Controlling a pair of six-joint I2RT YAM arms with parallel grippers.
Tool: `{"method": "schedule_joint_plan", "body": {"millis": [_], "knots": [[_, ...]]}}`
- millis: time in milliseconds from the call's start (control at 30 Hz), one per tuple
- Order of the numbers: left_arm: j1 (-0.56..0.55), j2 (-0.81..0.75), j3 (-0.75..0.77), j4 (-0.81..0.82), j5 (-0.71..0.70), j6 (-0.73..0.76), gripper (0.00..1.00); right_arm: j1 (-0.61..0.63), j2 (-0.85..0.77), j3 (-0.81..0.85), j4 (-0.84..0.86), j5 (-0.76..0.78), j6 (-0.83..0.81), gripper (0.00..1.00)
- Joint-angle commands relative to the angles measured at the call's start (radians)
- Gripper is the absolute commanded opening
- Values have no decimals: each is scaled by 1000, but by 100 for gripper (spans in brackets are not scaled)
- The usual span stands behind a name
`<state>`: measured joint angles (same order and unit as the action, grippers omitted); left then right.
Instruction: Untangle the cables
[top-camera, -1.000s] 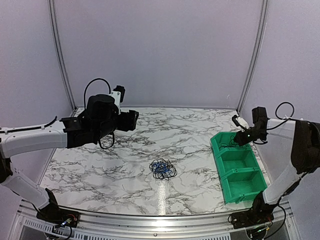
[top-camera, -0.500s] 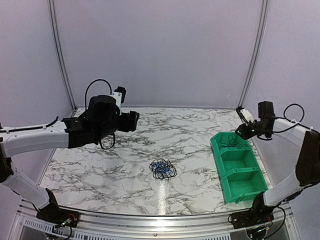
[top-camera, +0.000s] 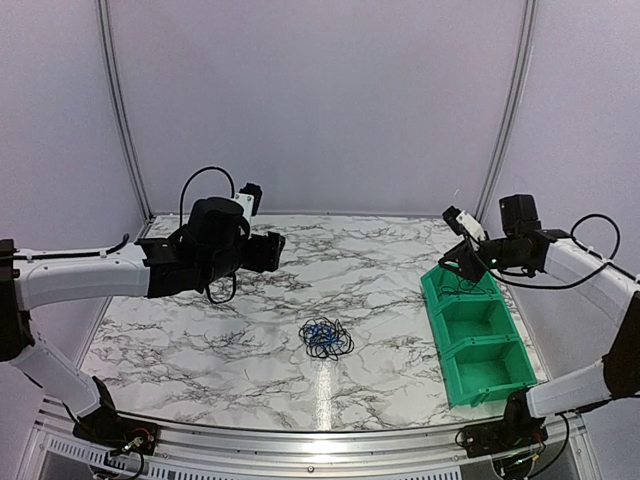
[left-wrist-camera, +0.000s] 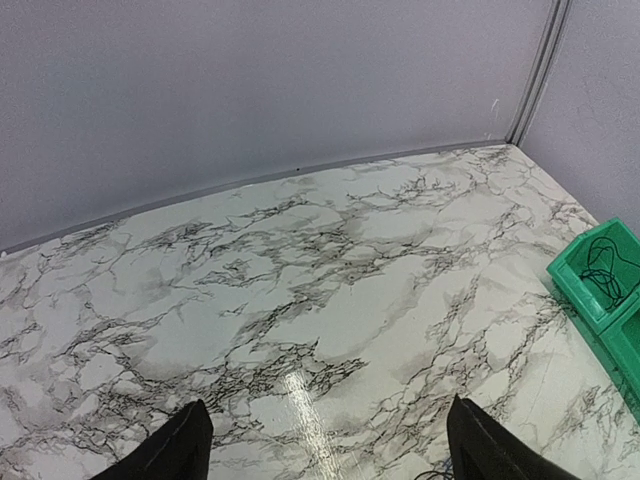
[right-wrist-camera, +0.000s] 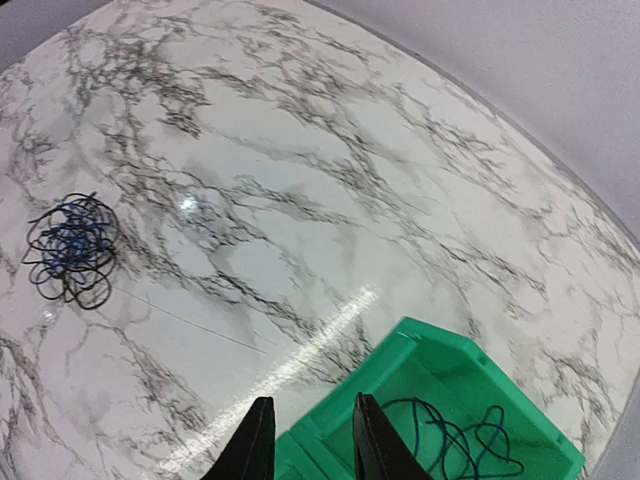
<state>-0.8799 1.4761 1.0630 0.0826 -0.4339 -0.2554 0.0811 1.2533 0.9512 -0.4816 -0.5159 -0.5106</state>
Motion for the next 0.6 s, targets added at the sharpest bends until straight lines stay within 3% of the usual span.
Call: {"method": "schedule_joint_plan", "body": {"millis": [0,167,300,567], "knots": [[-5,61,42,-21,35,38,84,114,53,92,-40,-159,-32,28],[-25,103,126,-148,72,-17,84,270,179,152,-31,-173,48,31],[-25,118,116,-181,188,-139,82,366,355,237,-98,-293,112,33],[-82,97,-112,87,293,-276,78,521,549,316,-96,-207,123,38]]}}
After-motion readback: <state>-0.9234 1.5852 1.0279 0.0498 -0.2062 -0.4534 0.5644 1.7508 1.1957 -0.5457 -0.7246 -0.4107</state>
